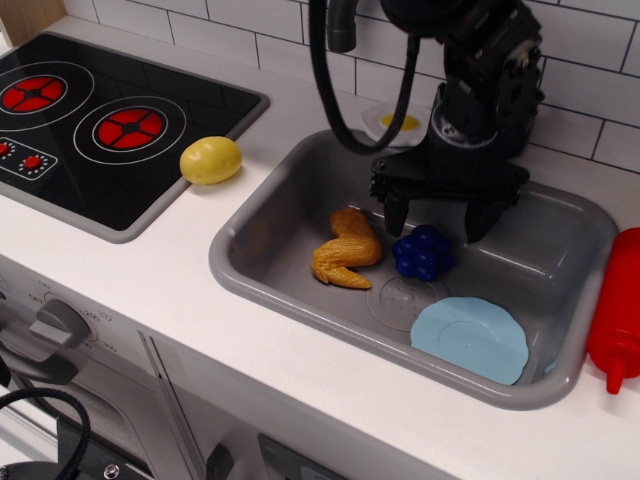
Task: Put blueberries on plate sink
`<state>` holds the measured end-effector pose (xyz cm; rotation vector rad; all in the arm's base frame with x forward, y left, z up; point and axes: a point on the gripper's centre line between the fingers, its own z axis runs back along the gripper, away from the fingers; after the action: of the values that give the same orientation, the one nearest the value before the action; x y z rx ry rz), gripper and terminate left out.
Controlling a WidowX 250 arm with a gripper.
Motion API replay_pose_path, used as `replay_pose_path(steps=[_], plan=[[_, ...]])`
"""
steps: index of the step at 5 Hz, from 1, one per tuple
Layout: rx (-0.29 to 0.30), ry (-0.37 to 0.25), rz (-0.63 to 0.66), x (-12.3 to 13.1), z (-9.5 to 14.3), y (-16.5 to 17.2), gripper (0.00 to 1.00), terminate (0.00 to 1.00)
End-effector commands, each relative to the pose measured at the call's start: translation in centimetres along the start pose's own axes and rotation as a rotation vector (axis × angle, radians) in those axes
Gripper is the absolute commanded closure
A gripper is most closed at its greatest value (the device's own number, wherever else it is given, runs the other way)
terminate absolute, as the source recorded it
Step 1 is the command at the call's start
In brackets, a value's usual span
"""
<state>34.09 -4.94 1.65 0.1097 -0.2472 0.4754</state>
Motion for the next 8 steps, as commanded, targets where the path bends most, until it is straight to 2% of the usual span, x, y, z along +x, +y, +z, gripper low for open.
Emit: replay_pose_path(steps=[1, 2, 4, 5, 6, 7, 8], plan=[[0.013, -0.05, 0.012, 0.5, 0.4, 0.1, 0.0, 0.0], [0.02, -0.05, 0.008, 0.4, -0.7, 0.1, 0.0, 0.0], [0.019, -0.025, 0.004, -0.3, -1.2, 0.1, 0.0, 0.0], [0.003, -0.007, 0.014, -0.1, -1.0, 0.0, 1.0, 0.0], [-0.001, -0.021, 0.028, 0.2, -0.8, 0.1, 1.0, 0.0], [-0.016, -0.126, 0.058, 0.7, 0.7, 0.1, 1.0, 0.0], [-0.043, -0.131, 0.049, 0.4, 2.2, -0.1, 1.0, 0.0]])
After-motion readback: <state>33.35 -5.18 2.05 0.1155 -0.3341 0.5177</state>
